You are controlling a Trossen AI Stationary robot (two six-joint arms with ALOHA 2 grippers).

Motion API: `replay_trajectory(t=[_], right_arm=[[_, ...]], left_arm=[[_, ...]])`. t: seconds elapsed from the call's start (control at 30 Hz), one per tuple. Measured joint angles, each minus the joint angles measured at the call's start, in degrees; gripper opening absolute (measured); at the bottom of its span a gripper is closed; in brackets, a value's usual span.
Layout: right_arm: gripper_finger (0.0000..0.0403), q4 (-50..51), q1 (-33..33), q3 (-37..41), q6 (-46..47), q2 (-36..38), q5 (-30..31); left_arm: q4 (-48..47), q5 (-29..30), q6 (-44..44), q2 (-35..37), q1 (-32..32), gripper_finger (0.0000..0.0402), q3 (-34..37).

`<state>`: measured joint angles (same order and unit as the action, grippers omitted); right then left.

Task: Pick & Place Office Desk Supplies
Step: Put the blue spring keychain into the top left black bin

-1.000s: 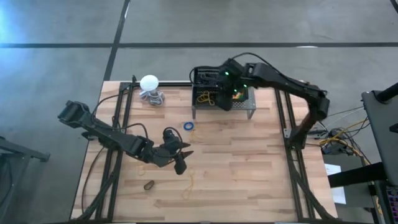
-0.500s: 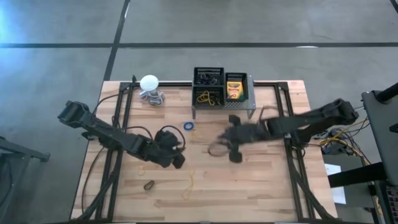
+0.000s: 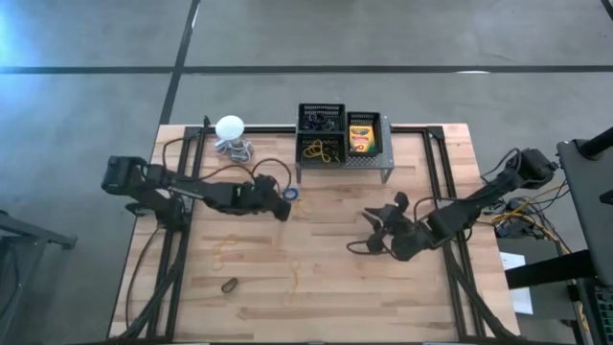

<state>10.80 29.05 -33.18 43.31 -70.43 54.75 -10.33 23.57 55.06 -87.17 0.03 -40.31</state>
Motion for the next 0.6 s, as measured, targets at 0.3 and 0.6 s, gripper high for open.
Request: replay_trajectory(t=[0.3,0.6], right_arm=[[0.0065,-2.8,-0.3,1.4,-0.6,0.6,0.9],[0.0059,-3.2,-0.3,1.4,-0.4,0.5,0.9]], left_arm=[[16.0,2.1,-10.2,-6.1,3.9,0.0161,1.0],[15.9,2.9,-10.1,-12.3,4.3,0.0160,0.9]])
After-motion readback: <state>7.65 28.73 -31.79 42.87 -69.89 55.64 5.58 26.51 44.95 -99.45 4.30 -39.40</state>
